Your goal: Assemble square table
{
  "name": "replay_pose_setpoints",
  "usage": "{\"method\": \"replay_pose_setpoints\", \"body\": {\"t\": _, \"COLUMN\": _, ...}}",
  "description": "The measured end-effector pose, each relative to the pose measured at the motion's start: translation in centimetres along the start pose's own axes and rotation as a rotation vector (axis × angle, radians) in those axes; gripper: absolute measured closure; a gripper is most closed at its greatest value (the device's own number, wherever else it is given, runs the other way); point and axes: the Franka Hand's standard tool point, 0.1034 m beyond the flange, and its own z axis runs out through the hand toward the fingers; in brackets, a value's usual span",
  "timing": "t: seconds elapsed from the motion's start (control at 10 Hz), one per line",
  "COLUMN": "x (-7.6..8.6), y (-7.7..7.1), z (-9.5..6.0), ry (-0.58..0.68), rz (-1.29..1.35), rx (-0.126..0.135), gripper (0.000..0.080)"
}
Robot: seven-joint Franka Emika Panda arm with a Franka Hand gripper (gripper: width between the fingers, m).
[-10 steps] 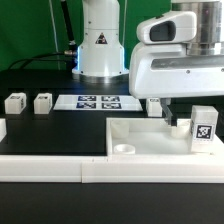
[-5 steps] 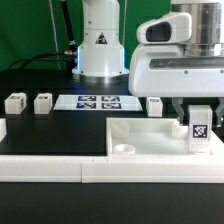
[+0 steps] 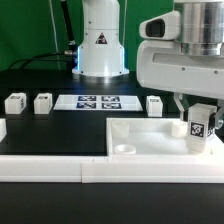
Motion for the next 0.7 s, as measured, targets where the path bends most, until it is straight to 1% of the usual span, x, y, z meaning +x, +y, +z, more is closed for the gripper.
{"method": "replay_pose_setpoints", "body": {"t": 0.1, "x": 0.03, "y": -0.03, "z": 0.22, "ry": -0.016, "rz": 0.235, "rx": 0.013, "gripper": 0.0509}}
{"method": "replay_pose_setpoints", "body": {"t": 0.2, "x": 0.04, "y": -0.2, "z": 0.29, "ry": -0.039, "rz": 0.43, "rx": 0.035, "gripper": 0.0509}}
{"method": "replay_pose_setpoints", "body": {"t": 0.3, "x": 0.02, "y": -0.19, "z": 0.3, "ry": -0.042, "rz": 0.521, "rx": 0.048, "gripper": 0.0509}}
{"method": "replay_pose_setpoints", "body": {"t": 0.4, "x": -0.06, "y": -0.24, "z": 0.29, "ry": -0.047, "rz": 0.596, "rx": 0.05, "gripper": 0.0509}}
{"method": "replay_pose_setpoints", "body": {"t": 0.5, "x": -0.14, "y": -0.26, "z": 0.36, "ry": -0.05, "rz": 0.645, "rx": 0.049, "gripper": 0.0408}}
{"method": "replay_pose_setpoints", "body": {"t": 0.6, "x": -0.15, "y": -0.24, "z": 0.42, "ry": -0.049, "rz": 0.624, "rx": 0.048, "gripper": 0.0271}}
{"method": "replay_pose_setpoints", "body": {"t": 0.7, "x": -0.14, "y": -0.23, "z": 0.43, "ry": -0.047, "rz": 0.566, "rx": 0.049, "gripper": 0.0271}}
